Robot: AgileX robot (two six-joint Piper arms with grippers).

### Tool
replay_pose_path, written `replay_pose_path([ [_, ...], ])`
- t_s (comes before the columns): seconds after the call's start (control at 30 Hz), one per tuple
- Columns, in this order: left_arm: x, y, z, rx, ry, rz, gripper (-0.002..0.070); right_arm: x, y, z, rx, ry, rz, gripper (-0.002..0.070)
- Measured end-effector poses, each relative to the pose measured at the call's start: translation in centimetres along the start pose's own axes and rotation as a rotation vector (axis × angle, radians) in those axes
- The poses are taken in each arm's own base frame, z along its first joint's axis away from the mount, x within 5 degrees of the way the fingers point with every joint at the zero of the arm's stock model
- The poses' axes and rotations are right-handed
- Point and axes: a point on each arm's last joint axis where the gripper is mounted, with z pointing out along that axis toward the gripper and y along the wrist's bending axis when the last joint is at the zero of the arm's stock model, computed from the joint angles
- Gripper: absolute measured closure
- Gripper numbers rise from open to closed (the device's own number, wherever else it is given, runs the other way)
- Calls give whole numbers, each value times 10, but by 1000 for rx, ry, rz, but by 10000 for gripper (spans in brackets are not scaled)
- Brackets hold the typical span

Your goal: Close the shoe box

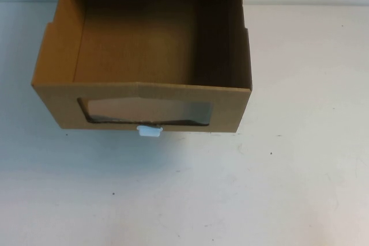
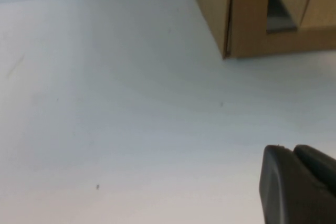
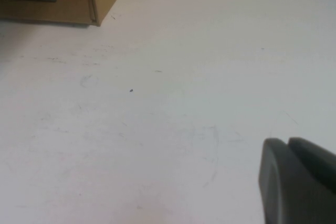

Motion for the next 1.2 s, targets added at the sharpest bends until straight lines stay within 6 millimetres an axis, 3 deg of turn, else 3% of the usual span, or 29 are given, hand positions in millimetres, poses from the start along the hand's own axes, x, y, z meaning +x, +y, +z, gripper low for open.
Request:
replay_pose_path([
  [0.1,-6,-1,0,13,-64,-73,677,0,0,0,0,0,0,689],
  [0.33,-22,-3,-3,93,-234,-530,677,0,0,0,0,0,0,689],
  [0.47,-30,-1,-5,112,-322,-567,677,0,0,0,0,0,0,689],
  [0.57,-43,-1,-8,108,-254,-586,677,0,0,0,0,0,0,689],
  [0.73,-112,1,-7,80,-97,-501,677,0,0,0,0,0,0,689],
  [0.9,-203,3,30,67,-1,-281,677,0,0,0,0,0,0,689],
  [1.07,-284,3,94,93,68,-100,677,0,0,0,0,0,0,689],
  [1.2,-326,-3,158,167,159,-4,677,0,0,0,0,0,0,689],
])
